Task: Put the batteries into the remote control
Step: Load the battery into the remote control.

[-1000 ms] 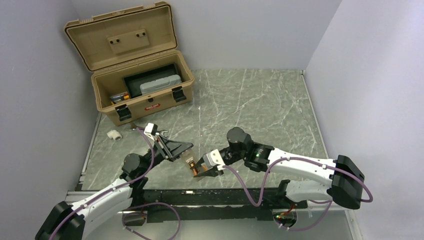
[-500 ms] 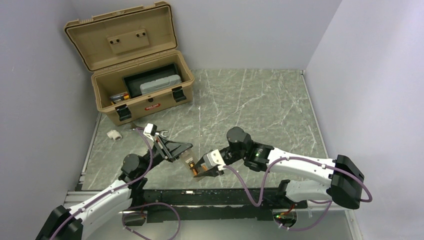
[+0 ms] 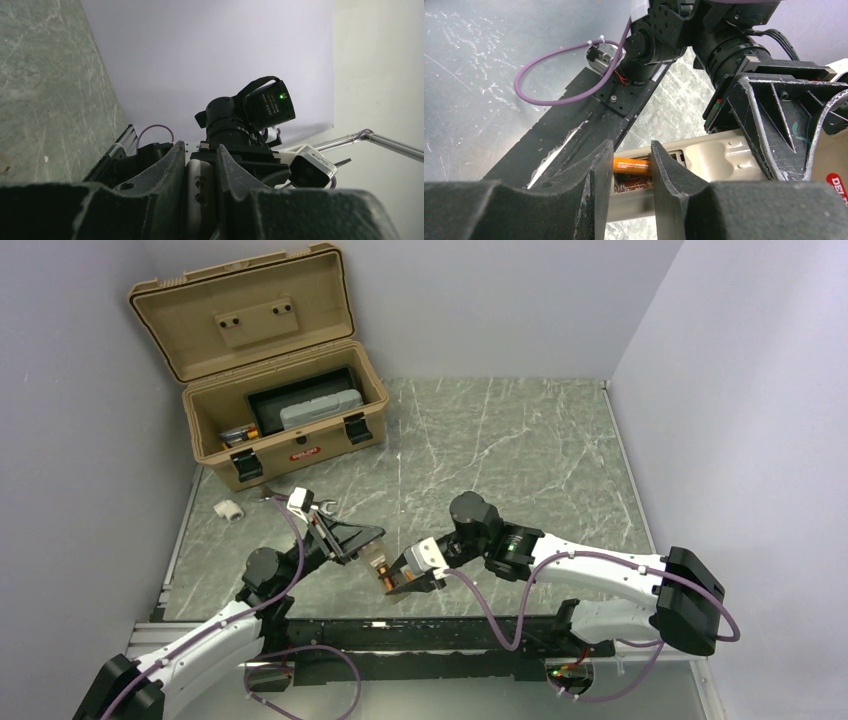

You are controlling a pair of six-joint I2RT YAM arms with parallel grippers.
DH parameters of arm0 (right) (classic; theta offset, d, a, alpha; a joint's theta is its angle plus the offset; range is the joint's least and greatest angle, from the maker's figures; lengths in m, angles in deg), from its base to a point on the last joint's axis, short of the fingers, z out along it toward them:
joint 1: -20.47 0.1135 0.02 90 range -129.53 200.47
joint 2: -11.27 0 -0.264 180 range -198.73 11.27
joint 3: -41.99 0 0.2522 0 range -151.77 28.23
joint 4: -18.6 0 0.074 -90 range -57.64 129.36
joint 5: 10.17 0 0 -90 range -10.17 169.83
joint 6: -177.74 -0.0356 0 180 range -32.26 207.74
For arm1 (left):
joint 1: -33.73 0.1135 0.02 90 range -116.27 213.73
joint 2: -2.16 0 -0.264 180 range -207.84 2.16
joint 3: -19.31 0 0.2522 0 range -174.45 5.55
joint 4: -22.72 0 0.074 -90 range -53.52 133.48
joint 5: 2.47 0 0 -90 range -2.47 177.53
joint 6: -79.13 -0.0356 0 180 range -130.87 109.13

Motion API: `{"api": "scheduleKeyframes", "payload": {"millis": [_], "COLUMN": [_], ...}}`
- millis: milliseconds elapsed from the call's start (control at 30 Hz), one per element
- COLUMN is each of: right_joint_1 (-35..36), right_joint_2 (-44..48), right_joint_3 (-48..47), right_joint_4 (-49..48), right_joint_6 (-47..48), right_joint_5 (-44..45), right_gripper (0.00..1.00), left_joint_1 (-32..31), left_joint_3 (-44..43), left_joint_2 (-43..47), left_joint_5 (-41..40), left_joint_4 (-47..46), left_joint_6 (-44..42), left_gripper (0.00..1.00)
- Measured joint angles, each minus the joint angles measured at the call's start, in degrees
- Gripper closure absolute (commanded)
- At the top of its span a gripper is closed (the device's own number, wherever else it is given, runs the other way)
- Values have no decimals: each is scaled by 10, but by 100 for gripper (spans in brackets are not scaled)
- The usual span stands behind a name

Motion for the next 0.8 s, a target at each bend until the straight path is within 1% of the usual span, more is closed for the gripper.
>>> {"api": "scheduleKeyframes", "payload": {"millis": [400,800], "right_joint_1": [-2,-3], "right_joint_2": [0,-4], "right_joint_3": [0,-7], "right_joint_4": [-7,-11], "right_joint_6": [0,3], "right_joint_5": [-3,-12], "right_gripper": [66,66], "left_joint_1": [1,2], "left_joint_3": [0,0], "left_joint_2": [-23,-21], "left_joint_5": [1,3], "left_joint_4": [-27,-34], "left_joint_6": [15,25], "left_gripper": [100,100]}}
